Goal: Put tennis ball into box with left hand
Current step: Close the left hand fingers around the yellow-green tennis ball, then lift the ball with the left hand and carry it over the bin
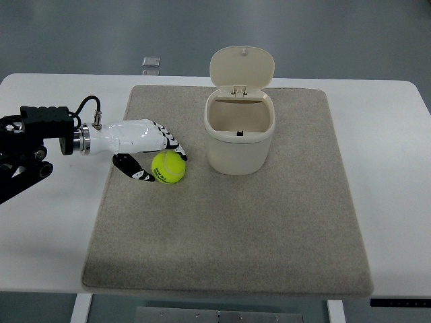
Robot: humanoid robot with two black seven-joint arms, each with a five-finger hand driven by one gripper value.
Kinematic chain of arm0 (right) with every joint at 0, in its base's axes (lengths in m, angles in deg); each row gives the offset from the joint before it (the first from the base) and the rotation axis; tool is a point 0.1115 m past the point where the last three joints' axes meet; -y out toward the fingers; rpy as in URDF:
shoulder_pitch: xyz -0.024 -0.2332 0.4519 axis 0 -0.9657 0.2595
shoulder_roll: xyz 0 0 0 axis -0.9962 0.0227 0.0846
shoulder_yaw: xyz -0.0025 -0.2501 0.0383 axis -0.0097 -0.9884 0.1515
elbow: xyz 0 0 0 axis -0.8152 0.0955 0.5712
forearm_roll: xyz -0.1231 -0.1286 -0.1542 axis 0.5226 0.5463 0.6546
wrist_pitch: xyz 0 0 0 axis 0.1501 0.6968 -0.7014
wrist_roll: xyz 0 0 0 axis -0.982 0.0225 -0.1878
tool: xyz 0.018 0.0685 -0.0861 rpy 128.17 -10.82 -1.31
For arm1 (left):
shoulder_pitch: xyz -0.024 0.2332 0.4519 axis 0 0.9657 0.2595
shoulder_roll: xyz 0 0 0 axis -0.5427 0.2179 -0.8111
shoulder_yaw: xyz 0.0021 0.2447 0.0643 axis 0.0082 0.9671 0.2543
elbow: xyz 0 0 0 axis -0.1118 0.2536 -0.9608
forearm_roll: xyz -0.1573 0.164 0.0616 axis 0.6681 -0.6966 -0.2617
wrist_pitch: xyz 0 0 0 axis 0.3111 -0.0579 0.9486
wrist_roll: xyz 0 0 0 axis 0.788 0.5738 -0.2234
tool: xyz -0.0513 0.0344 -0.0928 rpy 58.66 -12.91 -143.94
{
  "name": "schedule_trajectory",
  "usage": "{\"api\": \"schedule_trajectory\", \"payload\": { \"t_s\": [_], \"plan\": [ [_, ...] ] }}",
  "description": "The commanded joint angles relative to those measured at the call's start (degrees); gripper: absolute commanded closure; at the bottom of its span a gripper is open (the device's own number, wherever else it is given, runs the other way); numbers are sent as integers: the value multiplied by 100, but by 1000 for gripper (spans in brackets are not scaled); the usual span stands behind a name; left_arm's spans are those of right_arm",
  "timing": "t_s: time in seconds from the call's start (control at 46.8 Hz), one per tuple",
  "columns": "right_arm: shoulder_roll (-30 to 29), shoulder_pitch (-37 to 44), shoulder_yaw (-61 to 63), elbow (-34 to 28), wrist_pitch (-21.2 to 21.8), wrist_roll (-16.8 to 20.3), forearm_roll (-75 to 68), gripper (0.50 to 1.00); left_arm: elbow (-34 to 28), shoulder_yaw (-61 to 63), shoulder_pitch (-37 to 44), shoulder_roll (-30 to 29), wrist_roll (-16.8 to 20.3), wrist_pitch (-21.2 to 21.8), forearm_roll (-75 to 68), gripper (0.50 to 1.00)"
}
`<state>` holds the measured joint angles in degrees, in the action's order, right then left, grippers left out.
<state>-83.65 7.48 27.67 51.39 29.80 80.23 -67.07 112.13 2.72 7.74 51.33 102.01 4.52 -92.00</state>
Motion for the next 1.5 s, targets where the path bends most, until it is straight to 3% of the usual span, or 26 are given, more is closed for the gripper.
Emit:
{"api": "schedule_trajectory", "payload": {
  "t_s": [0.0, 0.342, 0.385, 0.427, 0.491, 0.94, 1.197, 1.474],
  "plan": [
    [0, 0, 0, 0, 0, 0, 0, 597, 28, 0, 8, 5, 0, 0, -12, 761],
    [0, 0, 0, 0, 0, 0, 0, 599, 46, 114, -9, 14, 0, 0, -12, 761],
    [0, 0, 0, -9, 0, 0, 0, 599, 46, 114, -18, 14, 0, 0, -12, 801],
    [0, 0, 0, 0, 0, 0, 0, 597, 46, 114, -35, 14, 0, 0, -12, 898],
    [0, 0, 0, 0, 0, 0, 0, 597, 46, 114, -62, 14, 0, 0, -21, 1000],
    [0, 0, 0, 0, 0, 0, 0, 597, 107, -158, -220, -284, 18, 26, 85, 1000],
    [0, 0, 0, 0, 0, 0, 0, 599, 775, -272, -773, -1014, 27, -9, 410, 1000],
    [0, 0, 0, 0, 0, 0, 0, 599, 1101, -246, -1476, -892, 9, -228, 366, 1000]
  ]
}}
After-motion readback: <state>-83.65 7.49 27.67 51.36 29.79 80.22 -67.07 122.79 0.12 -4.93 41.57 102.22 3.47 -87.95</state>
